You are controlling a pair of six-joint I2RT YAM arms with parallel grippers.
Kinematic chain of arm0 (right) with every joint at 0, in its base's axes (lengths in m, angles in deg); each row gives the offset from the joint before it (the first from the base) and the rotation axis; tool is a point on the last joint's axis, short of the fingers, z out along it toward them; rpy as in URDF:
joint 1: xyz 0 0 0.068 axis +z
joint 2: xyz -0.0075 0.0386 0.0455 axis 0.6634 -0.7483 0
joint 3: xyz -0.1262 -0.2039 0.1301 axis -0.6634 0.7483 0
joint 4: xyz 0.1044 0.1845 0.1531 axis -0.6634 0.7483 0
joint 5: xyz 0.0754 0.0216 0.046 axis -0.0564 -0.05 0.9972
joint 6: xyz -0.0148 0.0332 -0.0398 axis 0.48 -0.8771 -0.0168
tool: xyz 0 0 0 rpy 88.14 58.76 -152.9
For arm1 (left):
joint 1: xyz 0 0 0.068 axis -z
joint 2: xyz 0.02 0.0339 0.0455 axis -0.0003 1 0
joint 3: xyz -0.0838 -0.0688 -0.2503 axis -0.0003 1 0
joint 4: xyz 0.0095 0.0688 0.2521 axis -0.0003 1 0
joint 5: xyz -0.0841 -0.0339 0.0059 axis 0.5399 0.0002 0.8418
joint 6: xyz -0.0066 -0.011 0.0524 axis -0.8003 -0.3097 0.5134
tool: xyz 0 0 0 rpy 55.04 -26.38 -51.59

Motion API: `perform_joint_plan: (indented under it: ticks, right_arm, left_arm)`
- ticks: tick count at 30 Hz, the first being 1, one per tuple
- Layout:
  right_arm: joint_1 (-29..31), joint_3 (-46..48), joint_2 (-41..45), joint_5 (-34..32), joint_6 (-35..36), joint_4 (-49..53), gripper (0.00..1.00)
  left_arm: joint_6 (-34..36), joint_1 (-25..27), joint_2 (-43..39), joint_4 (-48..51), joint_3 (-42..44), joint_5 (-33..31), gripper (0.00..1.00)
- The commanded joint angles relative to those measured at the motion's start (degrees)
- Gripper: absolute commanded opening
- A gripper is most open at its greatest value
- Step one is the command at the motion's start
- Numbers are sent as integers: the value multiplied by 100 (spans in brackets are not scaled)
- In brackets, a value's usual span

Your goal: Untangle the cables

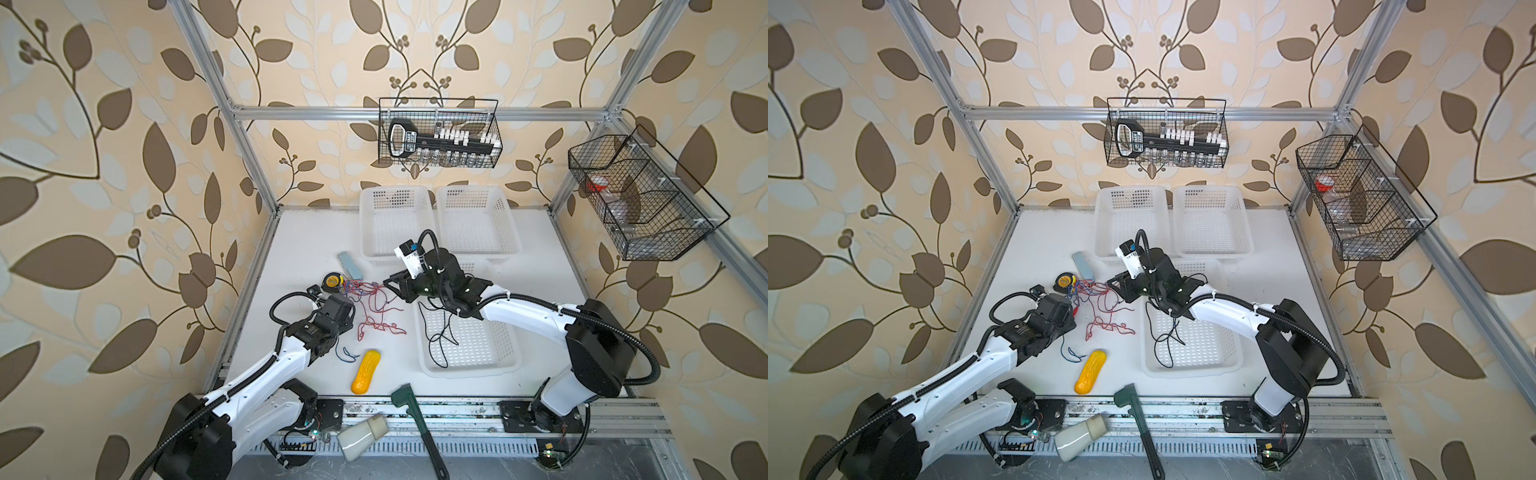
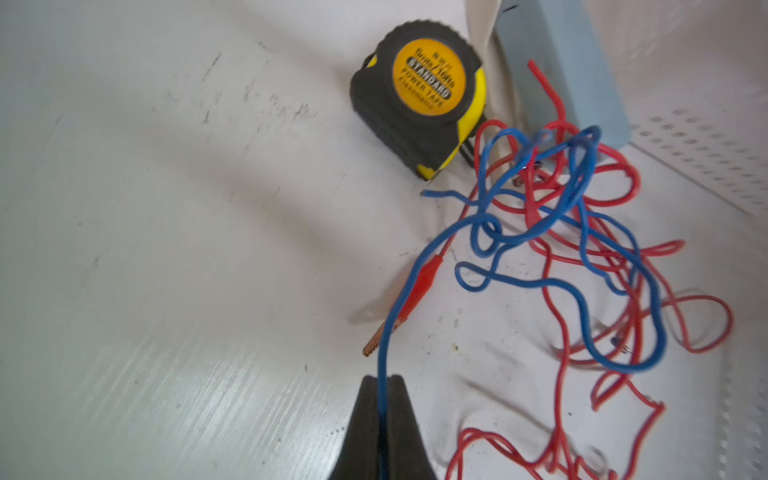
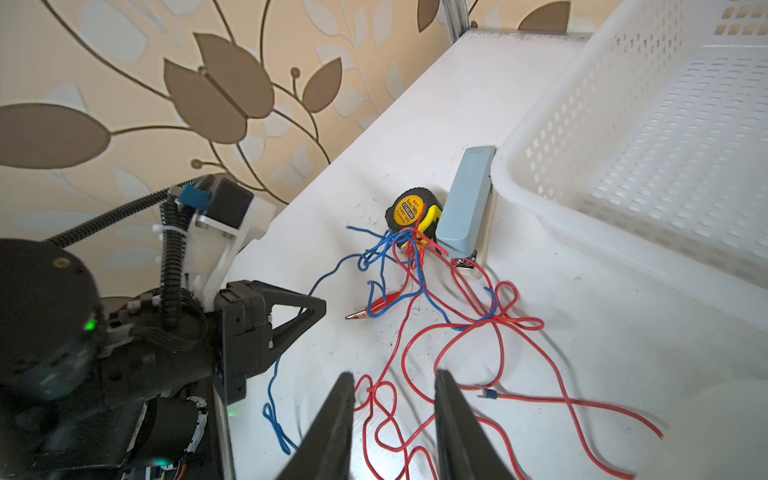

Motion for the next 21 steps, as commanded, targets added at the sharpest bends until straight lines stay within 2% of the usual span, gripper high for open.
perform_joint_plan:
  ticks: [1,7,11,16,21]
  right_arm:
    - [-22,-181,-225,266,12,-31,34]
    - [-36,-425,-388,482,56,-21,39]
    - [-76,-519,-358,485,131,-36,41]
    - [-182,-551,-286,369,222,-37,42]
    - [-280,-553,-251,116,328,-36,41]
  left_arm:
    - [614,-57,-491,-402,-232,207,0]
    - [1489,-56,-1253,-1133,-234,1084,0]
    - [1948,-53,-1486,-1568,-275,1713,0]
    - [2227,-54,-1544,-2122,-273,2389,0]
    - [2319,-53,-1492,-2393,-318,2629,0]
